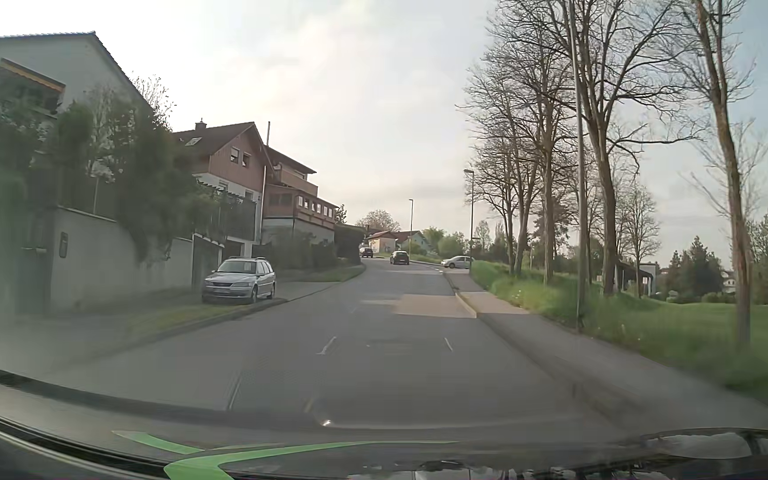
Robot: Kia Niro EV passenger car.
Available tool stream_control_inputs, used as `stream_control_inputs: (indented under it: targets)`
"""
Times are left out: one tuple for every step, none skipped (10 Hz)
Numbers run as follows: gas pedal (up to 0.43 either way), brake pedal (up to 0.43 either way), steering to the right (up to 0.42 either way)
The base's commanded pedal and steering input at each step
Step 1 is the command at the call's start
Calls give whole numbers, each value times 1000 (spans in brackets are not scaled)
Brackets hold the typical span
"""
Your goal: Follow the waypoints while adhering to traffic rules and regulations
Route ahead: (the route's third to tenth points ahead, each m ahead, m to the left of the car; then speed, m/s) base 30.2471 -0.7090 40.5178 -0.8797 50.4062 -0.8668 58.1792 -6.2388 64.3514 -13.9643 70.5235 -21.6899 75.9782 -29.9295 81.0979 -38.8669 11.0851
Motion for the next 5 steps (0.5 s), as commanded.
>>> stream_control_inputs:
  targets:
    - [0,0,21]
    - [0,0,21]
    - [0,0,21]
    - [0,0,20]
    - [0,0,20]
